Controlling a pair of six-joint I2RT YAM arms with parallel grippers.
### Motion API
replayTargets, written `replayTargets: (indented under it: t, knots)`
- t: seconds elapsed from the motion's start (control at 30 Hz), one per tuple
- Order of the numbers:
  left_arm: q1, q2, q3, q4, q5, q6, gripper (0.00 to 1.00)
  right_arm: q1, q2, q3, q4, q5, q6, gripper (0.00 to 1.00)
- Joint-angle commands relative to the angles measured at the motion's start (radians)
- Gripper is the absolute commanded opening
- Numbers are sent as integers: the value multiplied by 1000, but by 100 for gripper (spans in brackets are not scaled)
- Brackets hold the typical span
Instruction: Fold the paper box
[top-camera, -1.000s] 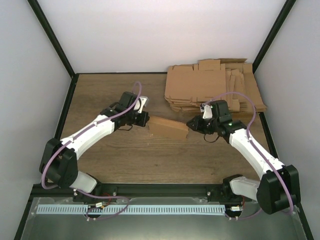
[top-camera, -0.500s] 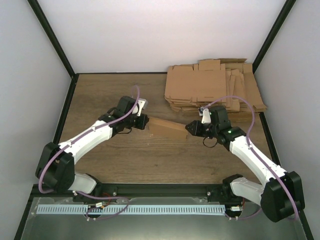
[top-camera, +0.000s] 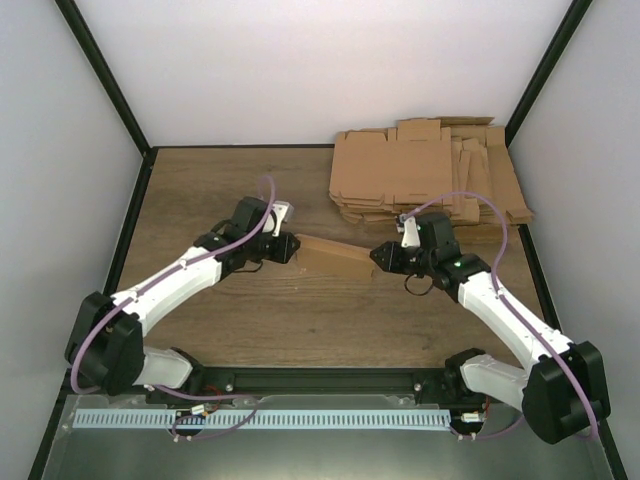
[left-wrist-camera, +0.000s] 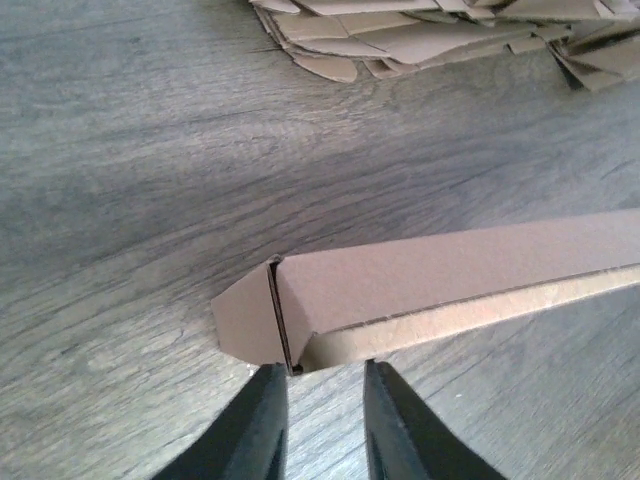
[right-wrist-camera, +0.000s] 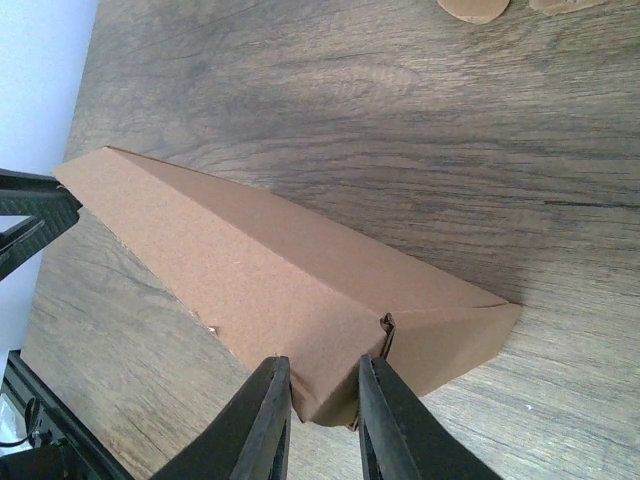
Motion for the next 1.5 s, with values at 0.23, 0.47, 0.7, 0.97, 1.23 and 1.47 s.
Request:
replayTargets:
  t: [0.23,0.47,0.7,0.97,1.23,1.47]
  knots:
    - [-4,-179,33,-67,-65,-27,56,18,47,-17,-137,32,-11,21]
    - [0,-319,1,-51,-215,-127,100,18,42,-18,-136,30,-19,21]
    - [149,-179,118,-121,129,-321,100,18,42,-12,-140,29,-22,21]
    - [225,-126,79,-66,316,-374,100,18,39,-9,-137,19,-24,20]
    - [226,-70,30,3,426,-406,100,18,38,-3,-139,19,-23,20]
    - [226,-46,9,16,433,-473,100,18,43,1,-136,15,-23,21]
